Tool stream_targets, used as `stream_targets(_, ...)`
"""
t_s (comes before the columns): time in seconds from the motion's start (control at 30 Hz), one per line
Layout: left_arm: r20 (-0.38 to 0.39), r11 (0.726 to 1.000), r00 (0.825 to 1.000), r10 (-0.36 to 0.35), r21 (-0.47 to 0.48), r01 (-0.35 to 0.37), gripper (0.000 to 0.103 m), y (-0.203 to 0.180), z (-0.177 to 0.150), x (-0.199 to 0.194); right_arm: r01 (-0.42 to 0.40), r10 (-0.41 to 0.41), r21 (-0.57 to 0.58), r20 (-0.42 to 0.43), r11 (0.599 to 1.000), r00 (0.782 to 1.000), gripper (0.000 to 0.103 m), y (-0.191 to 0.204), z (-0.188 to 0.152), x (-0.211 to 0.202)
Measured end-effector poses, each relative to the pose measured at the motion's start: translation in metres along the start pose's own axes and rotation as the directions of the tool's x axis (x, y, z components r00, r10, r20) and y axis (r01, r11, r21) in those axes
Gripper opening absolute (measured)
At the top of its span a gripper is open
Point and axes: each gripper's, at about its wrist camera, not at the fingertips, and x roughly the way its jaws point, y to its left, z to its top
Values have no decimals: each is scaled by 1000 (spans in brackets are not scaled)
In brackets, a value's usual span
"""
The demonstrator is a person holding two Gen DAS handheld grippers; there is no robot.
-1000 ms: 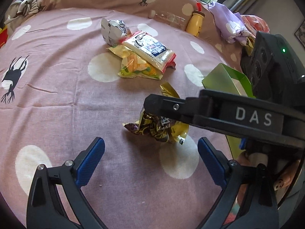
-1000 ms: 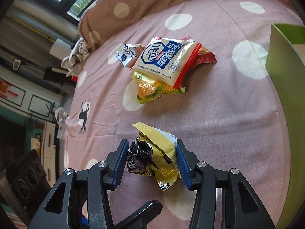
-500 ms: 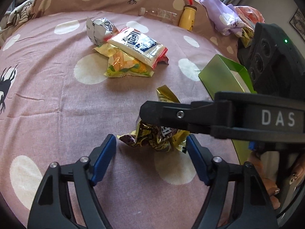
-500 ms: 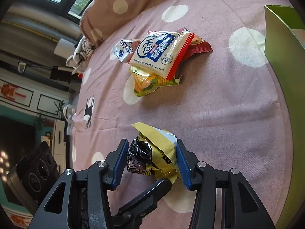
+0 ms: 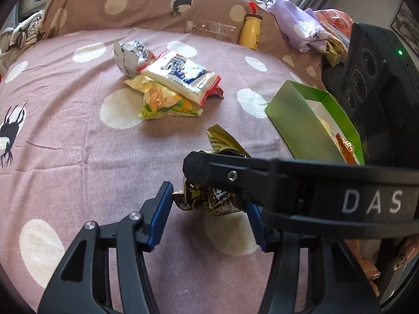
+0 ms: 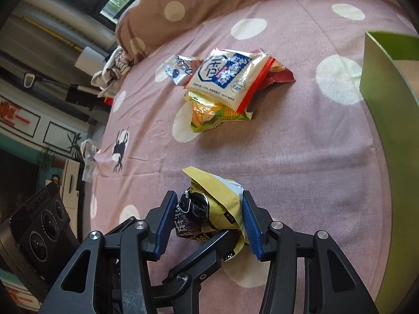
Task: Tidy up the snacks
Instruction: 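Carry the gold-black snack over the green box and lower it inside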
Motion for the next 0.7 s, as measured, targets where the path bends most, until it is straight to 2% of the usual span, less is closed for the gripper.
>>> stream_targets(0.4, 148, 999, 989, 1, 54, -9, 51, -33, 6, -40, -4, 17, -82, 159, 997, 987, 51, 22, -6, -51)
stream_targets(0.53, 197, 996, 980, -5, 89, -13, 51, -54, 11, -50, -6, 27, -92, 232, 996, 972, 51, 23, -9, -78)
stream_targets(0.7, 248, 986, 968, -32, 167, -10, 49, -86, 19, -58, -4, 29, -74, 339, 997, 940, 51, 13, -12, -115)
